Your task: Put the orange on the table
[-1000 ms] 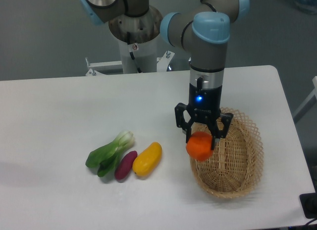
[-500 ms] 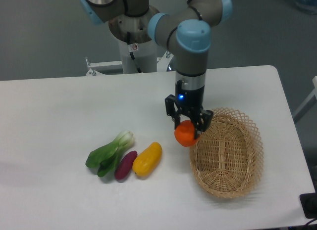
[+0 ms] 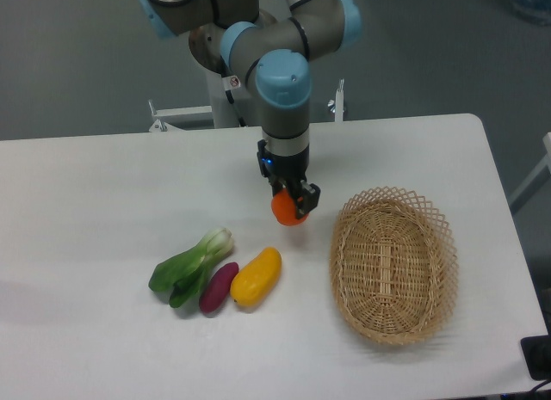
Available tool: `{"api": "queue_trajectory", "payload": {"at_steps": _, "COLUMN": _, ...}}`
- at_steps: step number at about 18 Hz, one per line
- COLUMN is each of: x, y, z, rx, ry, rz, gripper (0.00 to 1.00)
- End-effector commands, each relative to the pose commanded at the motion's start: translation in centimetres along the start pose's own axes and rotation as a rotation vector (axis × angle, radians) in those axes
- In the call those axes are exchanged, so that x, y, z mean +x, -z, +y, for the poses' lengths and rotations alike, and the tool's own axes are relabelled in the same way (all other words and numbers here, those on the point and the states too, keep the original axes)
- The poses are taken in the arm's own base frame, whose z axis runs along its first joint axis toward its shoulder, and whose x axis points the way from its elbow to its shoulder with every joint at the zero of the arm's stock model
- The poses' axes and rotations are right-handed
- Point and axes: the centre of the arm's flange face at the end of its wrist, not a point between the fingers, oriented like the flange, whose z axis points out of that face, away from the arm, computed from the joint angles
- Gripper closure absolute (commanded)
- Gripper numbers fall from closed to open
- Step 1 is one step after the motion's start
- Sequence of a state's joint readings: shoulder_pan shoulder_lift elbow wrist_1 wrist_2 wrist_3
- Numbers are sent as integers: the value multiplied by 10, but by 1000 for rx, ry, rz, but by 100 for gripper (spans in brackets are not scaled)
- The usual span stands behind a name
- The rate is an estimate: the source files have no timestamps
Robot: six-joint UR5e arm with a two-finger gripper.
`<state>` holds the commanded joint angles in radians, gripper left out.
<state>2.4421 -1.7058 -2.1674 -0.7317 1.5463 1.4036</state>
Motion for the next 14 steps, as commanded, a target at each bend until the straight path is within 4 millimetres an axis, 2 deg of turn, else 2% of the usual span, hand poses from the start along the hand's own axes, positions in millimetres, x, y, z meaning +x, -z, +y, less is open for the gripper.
{"api": "queue_trajectory", "payload": {"at_steps": 5, "x": 5, "y": -17, "z": -12, "rx": -1, "ry": 4, "rz": 30, "gripper": 40}}
{"api": "queue_trajectory", "payload": {"at_steps": 8, "x": 6, "y": -16, "z": -12, "rx": 0, "ry": 4, "rz": 31, "gripper": 33}}
{"api": "queue_trajectory", "payload": {"at_steps": 9, "x": 6, "y": -15, "z": -13, "rx": 1, "ry": 4, "rz": 28, "gripper": 30}}
{"api": "queue_trajectory", "payload": {"at_steps": 11, "x": 4, "y": -13, "z": -13, "rx": 2, "ry": 5, "rz": 23, "gripper": 1}}
{"api": "queue_trajectory", "payload": {"at_steps": 14, "x": -3, "y": -3, "z": -14, "rx": 7, "ry": 8, "rz": -2, "gripper": 0}}
